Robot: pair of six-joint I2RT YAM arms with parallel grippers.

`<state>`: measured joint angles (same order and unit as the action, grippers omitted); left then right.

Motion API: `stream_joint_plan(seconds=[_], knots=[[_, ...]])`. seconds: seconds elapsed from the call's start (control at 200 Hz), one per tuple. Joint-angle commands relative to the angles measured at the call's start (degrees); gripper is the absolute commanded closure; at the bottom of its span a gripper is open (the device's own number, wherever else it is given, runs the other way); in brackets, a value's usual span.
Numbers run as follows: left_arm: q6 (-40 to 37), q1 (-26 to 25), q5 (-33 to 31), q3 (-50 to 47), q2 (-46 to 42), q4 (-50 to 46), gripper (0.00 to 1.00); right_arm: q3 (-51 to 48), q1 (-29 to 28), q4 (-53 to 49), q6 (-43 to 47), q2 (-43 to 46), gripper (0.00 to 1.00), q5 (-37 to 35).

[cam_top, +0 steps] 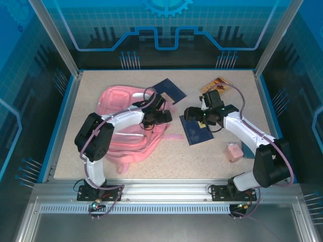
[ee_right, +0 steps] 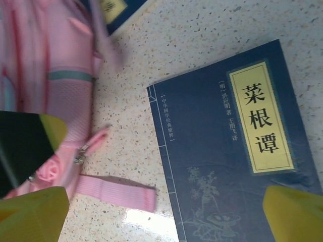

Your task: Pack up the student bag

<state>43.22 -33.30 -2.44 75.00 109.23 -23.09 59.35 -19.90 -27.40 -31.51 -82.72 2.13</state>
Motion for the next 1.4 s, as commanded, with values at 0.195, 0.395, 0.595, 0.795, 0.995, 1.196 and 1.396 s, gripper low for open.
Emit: stream_joint_plan(seconds=[0.195, 0.395, 0.595, 0.795, 0.995, 1.196, 1.396], knots=[[-0.6, -0.4, 16.3, 7.7, 2.0, 0.2, 0.05, -2.2, 1.2, 0.1, -0.3, 2.2, 0.05, 4.3], [-3.3, 7.2, 13.9, -2.6, -12.4, -2.1, 0.06, -3.1, -3.4, 4.1, -5.3, -1.2, 0.1, 10.7], [-7.7, 15.4, 5.5, -13.8, -22.5, -9.2, 0.14, -1.3, -8.7, 9.2, -11.9, -9.0, 0.17, 13.9], [-9.3, 16.4, 4.5, -19.9, -22.9, -10.7, 0.22, 3.9, -9.9, 9.0, -14.9, -17.8, 0.21, 10.4], [-7.4, 16.4, 6.7, -26.2, -23.5, -10.1, 0.28, 12.8, -10.0, 9.0, -11.4, -26.8, 0.22, 11.7], [-2.9, 15.4, 11.2, -35.2, -28.8, -6.9, 0.31, 24.9, -10.1, 9.5, -7.8, -36.6, 0.23, 16.2], [-3.4, 12.2, 10.2, -34.7, -34.7, -10.7, 0.27, 37.4, -9.9, 5.7, -4.4, -43.8, 0.26, 20.1]])
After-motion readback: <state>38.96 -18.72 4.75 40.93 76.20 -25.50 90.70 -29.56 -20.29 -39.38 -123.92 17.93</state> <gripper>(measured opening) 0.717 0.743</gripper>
